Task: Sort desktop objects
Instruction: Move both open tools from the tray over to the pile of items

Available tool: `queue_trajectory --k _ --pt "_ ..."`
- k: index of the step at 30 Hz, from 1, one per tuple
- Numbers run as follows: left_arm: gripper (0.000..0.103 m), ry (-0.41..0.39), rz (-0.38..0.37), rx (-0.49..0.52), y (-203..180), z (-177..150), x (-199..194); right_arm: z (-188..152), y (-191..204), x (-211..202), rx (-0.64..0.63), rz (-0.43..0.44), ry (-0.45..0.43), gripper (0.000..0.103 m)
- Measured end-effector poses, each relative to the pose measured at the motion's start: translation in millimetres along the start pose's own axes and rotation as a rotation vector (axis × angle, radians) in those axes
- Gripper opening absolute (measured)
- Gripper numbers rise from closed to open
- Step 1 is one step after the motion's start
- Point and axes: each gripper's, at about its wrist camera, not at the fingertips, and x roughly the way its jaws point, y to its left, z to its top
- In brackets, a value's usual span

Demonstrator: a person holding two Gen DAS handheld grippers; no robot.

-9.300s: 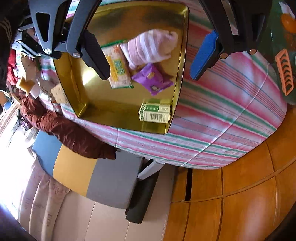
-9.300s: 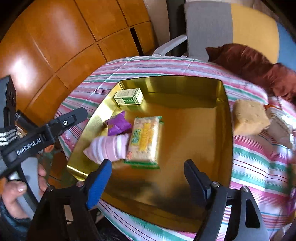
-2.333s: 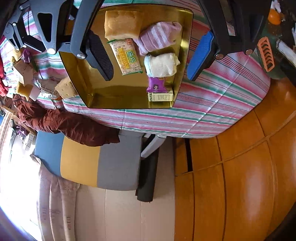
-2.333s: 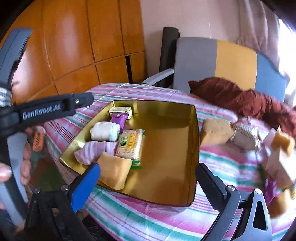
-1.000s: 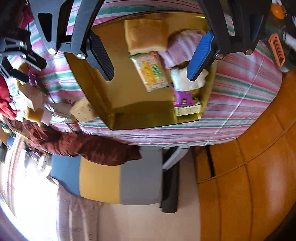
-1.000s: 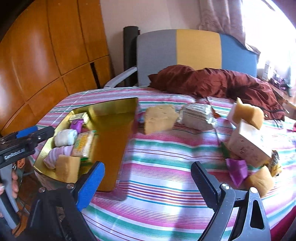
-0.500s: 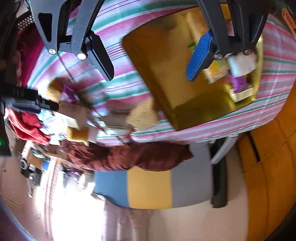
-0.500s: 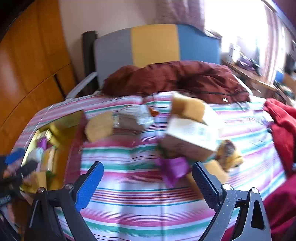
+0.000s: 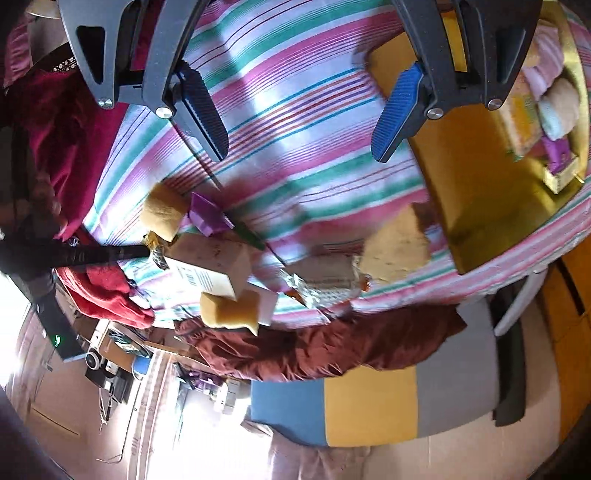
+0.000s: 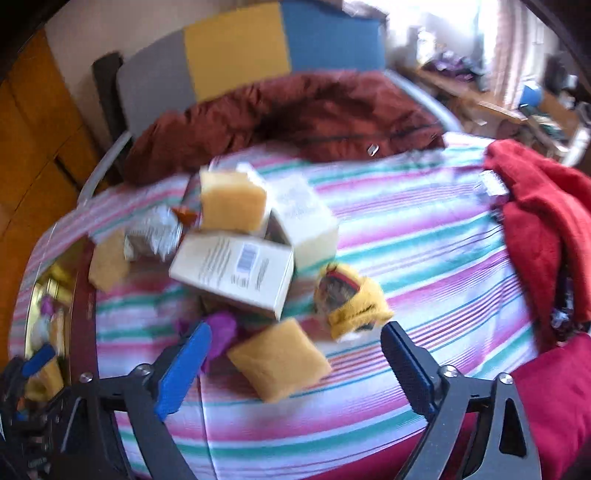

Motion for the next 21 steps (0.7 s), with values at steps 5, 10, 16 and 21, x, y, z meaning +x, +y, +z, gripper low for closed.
queue_trajectory --k 5,10,16,21 --pt "0.079 0.064 -0.057 -0.047 -0.4 6.5 21.6 -18.4 12.9 28.3 -0.119 0.004 0.118 0.083" --pt "0.079 0.104 -0.113 -0.073 -5.2 15.1 38.8 -17.7 10.5 43.0 -0.128 -0.010 0.151 0.088" --pt "0.079 0.168 -0.195 -0.110 -14.5 31.4 68.8 -20.2 11.6 57.0 -0.155 -0.018 0.216 0.088" --pt "0.079 0.174 -0.262 -0.159 -17.3 45.5 82.4 -27.4 19.5 63.6 -0.219 -0.057 0.237 0.069"
